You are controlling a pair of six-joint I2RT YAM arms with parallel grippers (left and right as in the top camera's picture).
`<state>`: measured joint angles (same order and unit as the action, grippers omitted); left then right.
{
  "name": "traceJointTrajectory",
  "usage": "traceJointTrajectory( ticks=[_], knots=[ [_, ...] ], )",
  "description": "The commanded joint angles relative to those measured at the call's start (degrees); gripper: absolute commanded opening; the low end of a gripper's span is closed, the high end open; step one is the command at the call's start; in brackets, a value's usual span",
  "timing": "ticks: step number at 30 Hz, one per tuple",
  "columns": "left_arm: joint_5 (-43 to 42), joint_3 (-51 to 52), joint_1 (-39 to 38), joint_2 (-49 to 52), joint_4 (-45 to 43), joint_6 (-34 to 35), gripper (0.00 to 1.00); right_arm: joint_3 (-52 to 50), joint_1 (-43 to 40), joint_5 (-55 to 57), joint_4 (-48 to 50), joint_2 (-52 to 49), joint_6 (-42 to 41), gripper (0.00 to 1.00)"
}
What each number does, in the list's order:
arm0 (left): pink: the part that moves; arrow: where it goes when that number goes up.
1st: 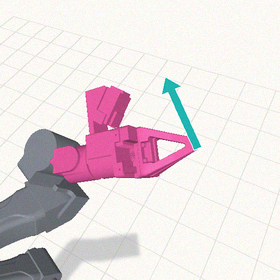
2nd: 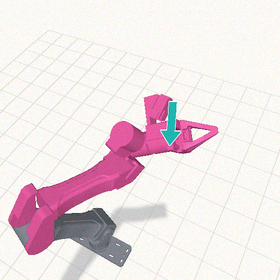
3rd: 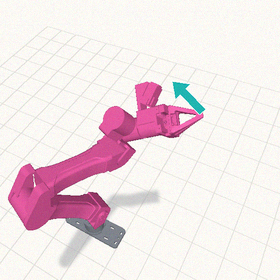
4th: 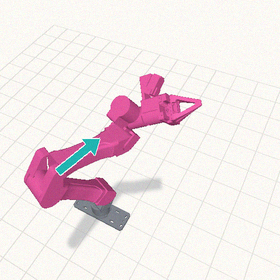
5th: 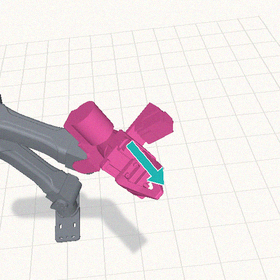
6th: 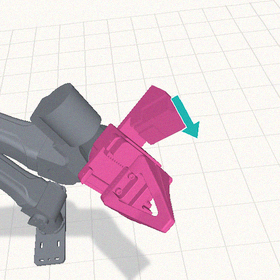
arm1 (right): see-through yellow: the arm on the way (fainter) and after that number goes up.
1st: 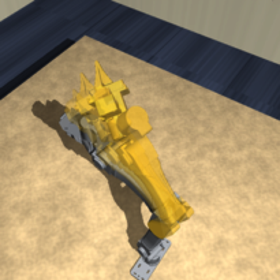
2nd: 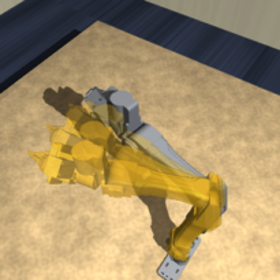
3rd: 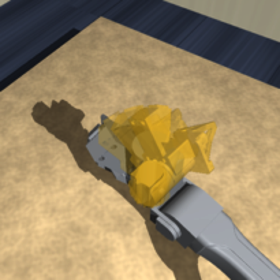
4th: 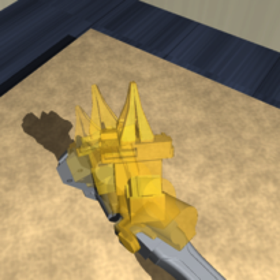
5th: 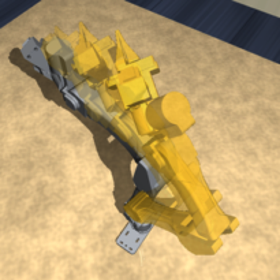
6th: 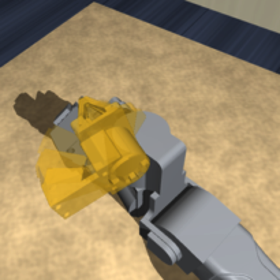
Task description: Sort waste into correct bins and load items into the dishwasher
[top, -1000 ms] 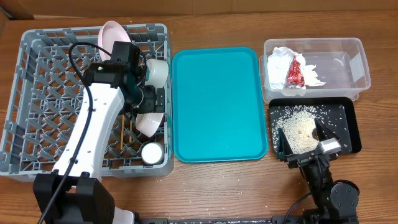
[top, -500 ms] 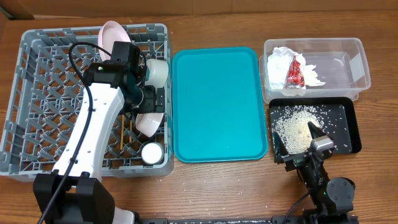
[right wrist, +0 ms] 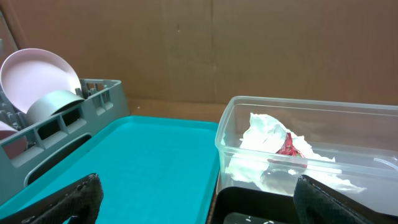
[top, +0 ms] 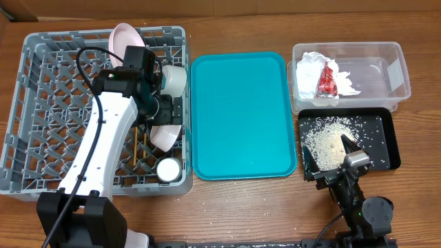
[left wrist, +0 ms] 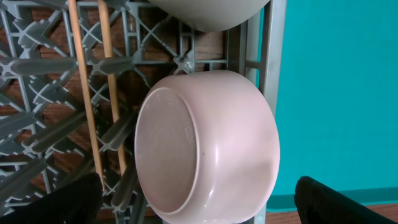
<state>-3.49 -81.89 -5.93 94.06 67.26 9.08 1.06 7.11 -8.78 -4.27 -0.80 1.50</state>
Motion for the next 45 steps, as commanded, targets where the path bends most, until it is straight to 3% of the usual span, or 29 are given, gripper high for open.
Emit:
traceJointTrajectory(
  ticks=[1,6,11,19,29,37,42,45],
  knots=[
    [-0.59,0.22,-0.20,0.20,-0.22,0.79,1.00,-0.61,-0.44,-0.31,0.33,0.63,-0.15,1.00],
    [1.57,0.26,-0.20,-3.28,-1.57,-0.04,1.00,-0.61,-0.44,-0.31,0.33,0.63,-0.17,1.00],
    [0.50,5.68,-0.20,-11.96,-16.83,0.17,1.00,-0.61,-0.44,-0.31,0.33,0.63,-0.15,1.00],
    [-0.04,31.47,2.56,-34.62,-46.62,-0.07,1.00,-0.61,-0.44,-0.31,0.33,0.63,-0.17,1.00],
    [-0.57,62.51,7.54,-64.52,-66.66,-1.01,1.00,-0.61,-0.44,-0.33,0.33,0.63,-0.17,1.00],
    [1.01,76.00,7.54,-81.42,-73.07,-2.91,1.00,-0.61,-0.44,-0.31,0.33,0.63,-0.15,1.00],
    [1.60,81.48,7.74,-89.15,-73.09,-3.39,1.00,-0.61,-0.44,-0.31,0.33,0.63,-0.15,1.00],
    [1.55,81.61,7.80,-91.41,-68.72,-4.61,1.00,-0.61,-0.44,-0.31,0.33,0.63,-0.15,1.00]
  ],
)
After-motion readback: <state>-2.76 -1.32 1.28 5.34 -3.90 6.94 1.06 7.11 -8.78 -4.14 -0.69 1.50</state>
